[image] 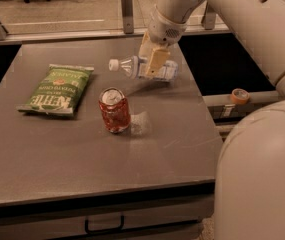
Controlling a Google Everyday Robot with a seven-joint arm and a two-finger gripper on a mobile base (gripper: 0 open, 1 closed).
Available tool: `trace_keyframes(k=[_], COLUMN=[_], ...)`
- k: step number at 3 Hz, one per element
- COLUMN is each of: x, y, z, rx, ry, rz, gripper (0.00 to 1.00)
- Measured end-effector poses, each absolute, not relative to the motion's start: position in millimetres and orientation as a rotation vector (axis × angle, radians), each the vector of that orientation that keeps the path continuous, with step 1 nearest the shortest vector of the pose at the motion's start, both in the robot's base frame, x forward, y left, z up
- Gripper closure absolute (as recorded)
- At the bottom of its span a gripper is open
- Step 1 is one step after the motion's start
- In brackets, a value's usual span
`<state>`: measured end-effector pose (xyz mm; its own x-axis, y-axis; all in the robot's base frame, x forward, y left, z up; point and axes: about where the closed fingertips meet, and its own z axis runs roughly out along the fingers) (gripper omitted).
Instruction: Knock blue plastic bottle over
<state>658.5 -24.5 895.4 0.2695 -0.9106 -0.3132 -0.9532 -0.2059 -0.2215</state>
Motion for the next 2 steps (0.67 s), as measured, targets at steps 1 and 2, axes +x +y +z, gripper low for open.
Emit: trace_keyframes(k=[1, 2], x=[653.8, 651.5], y=[-20.7, -19.2], z=[893.9, 893.9], rx=[-2.192, -2.161], ry=[1.691, 1.700], rz=[0.174, 0.228], gripper=[0.14, 0.00])
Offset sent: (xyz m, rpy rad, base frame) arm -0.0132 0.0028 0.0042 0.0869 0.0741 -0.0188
